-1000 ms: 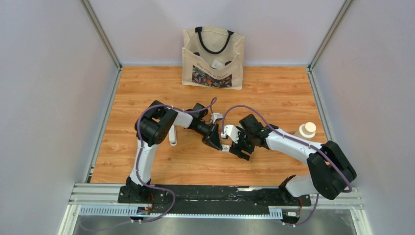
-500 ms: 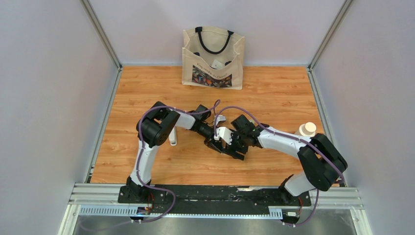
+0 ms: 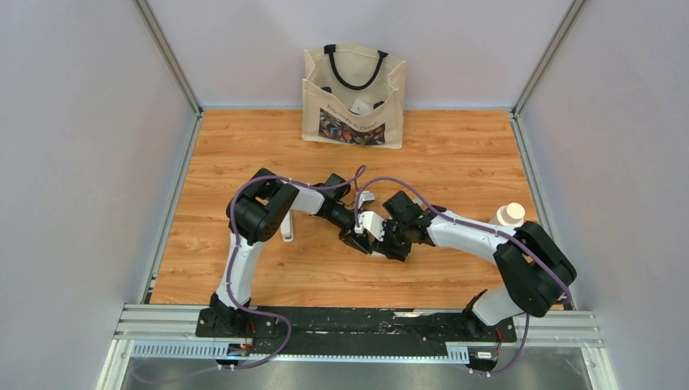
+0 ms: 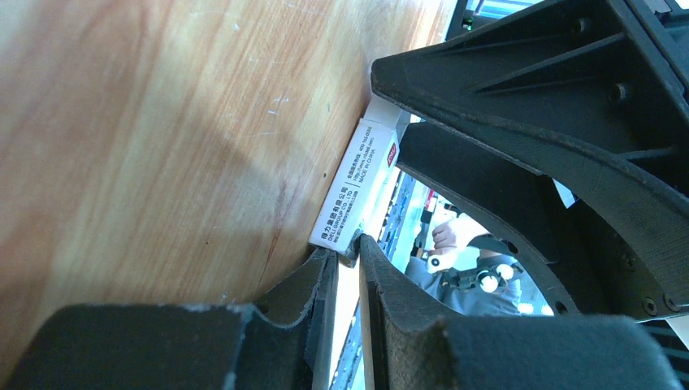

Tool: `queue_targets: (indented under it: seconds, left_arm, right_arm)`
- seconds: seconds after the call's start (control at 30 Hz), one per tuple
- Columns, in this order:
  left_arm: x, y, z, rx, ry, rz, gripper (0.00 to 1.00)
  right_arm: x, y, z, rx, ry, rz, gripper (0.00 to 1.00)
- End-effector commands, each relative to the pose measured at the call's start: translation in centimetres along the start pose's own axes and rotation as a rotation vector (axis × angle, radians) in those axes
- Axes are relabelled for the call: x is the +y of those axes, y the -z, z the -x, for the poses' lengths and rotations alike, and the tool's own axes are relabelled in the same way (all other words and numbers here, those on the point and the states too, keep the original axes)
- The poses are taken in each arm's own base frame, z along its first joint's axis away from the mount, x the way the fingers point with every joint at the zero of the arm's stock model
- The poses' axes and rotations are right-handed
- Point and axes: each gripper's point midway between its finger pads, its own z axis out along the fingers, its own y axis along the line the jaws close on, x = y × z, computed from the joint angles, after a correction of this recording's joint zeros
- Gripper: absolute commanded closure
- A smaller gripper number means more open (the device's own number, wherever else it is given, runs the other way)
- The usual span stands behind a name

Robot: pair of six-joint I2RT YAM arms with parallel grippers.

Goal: Load the staples into the stapler

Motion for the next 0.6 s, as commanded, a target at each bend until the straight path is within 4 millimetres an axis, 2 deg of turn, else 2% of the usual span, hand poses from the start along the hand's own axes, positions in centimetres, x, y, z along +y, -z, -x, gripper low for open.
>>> queue_targets:
  seconds: [0.0, 0.57]
  left_arm:
    - [-0.8, 0.2, 0.5, -0.009, -0.049, 0.021, 0.77]
    - [-1.3, 1.5, 1.2, -0.036, -0.057, 0.018, 0.77]
  right_arm:
    - [-0.6, -0.1, 0.4, -0.012, 0.012, -0.024, 0.55]
    - [-0.8, 0.6, -1.3, 0.007, -0.008, -0.032, 0.57]
